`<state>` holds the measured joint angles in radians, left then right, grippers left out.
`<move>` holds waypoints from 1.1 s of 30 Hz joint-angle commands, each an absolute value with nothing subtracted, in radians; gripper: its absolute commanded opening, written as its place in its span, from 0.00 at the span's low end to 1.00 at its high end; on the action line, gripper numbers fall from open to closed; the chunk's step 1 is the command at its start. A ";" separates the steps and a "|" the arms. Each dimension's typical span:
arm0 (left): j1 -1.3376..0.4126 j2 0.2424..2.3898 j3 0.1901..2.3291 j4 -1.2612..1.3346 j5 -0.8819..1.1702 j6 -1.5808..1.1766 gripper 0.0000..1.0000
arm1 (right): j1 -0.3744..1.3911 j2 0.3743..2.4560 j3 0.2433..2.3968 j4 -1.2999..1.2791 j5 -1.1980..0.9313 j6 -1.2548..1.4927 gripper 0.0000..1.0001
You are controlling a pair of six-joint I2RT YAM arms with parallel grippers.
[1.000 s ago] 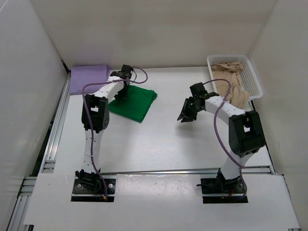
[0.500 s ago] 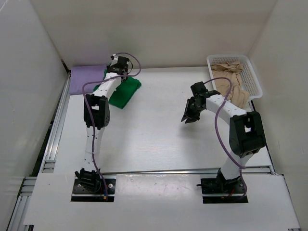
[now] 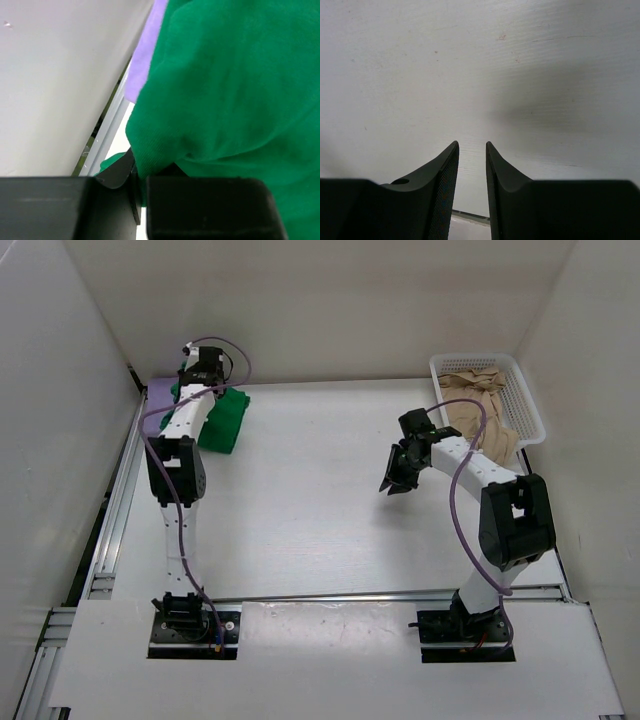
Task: Fold and stack the t-shirts
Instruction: Put the neatly folded tshirt into the corner of the board with the left arm, then grab crumpled tshirt from bin with the right arm
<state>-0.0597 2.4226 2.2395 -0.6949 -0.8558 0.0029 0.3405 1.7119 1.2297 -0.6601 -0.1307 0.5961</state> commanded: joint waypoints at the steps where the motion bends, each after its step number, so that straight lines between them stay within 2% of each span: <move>1: -0.048 2.264 2.264 -0.657 -0.844 0.000 0.10 | 0.336 1.667 1.241 -0.693 -0.117 0.575 0.33; 7: 0.023 2.266 2.243 -0.657 -0.807 0.000 0.10 | 0.336 1.678 1.253 -0.702 -0.117 0.575 0.33; 9: 0.055 2.290 2.243 -0.657 -0.807 0.000 0.10 | 0.336 1.698 1.288 -0.712 -0.129 0.565 0.38; 10: 0.067 2.301 2.243 -0.657 -0.807 0.000 0.18 | 0.336 1.698 1.307 -0.722 -0.129 0.540 0.43; 11: 0.093 2.319 2.243 -0.657 -0.798 0.000 0.61 | 0.336 1.707 1.371 -0.732 -0.129 0.528 0.48; 12: 0.107 2.332 2.243 -0.657 -0.798 0.000 0.78 | 0.336 1.707 1.421 -0.747 -0.129 0.514 0.56; 14: 0.139 2.355 2.258 -0.657 -0.798 0.000 0.93 | 0.292 1.745 1.562 -0.837 -0.023 0.474 0.63; 15: 0.167 2.355 2.267 -0.657 -0.798 0.000 1.00 | 0.269 1.762 1.741 -0.872 0.012 0.474 0.68; 17: 0.192 2.239 2.229 -0.657 -0.692 0.000 1.00 | 0.180 1.831 1.994 -0.942 0.081 0.463 0.72; 18: 0.192 2.180 2.123 -0.657 -0.622 0.000 1.00 | 0.148 1.856 2.058 -0.942 0.112 0.463 0.75; 20: 0.192 2.079 2.038 -0.657 -0.420 0.000 1.00 | 0.049 1.932 2.144 -0.887 0.219 0.463 0.79; 23: 0.192 1.930 1.906 -0.657 -0.252 0.000 1.00 | -0.053 2.052 2.204 -0.790 0.374 0.463 0.81; 29: 0.135 1.761 1.674 -0.764 -0.219 0.000 1.00 | -0.143 2.278 2.316 -0.790 0.272 0.384 0.82; 33: 0.135 1.730 1.589 -0.865 -0.219 0.000 1.00 | -0.152 2.278 2.194 -0.790 0.281 0.359 0.82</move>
